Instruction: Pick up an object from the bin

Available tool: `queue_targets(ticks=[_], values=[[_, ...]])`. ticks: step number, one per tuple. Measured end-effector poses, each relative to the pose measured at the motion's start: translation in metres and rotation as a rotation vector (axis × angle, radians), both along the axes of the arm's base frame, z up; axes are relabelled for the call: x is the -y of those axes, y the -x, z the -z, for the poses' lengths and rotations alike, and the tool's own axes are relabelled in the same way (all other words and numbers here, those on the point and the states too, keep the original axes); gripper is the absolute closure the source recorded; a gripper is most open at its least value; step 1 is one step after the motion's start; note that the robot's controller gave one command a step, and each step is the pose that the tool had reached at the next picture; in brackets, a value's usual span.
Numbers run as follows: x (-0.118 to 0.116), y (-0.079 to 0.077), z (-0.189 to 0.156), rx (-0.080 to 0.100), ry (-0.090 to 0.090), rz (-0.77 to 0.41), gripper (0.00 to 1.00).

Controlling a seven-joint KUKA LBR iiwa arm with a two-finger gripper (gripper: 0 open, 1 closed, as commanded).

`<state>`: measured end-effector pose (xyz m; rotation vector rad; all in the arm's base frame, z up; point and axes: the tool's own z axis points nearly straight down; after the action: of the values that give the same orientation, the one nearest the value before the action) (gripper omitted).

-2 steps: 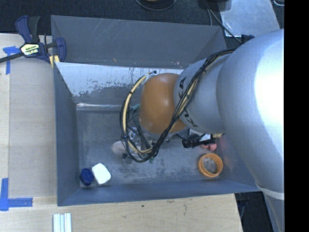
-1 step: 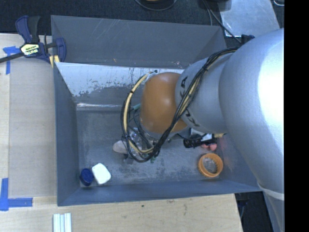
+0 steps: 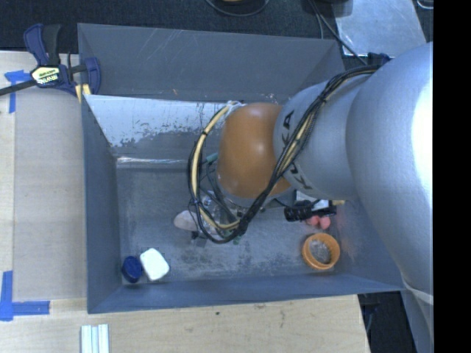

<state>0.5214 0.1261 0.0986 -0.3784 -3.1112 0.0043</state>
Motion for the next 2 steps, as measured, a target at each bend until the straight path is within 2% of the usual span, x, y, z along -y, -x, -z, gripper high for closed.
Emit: queue_targets(ticks=[2], values=[[0.0, -0.002, -0.03, 0.008, -0.002, 0.0, 1.0]])
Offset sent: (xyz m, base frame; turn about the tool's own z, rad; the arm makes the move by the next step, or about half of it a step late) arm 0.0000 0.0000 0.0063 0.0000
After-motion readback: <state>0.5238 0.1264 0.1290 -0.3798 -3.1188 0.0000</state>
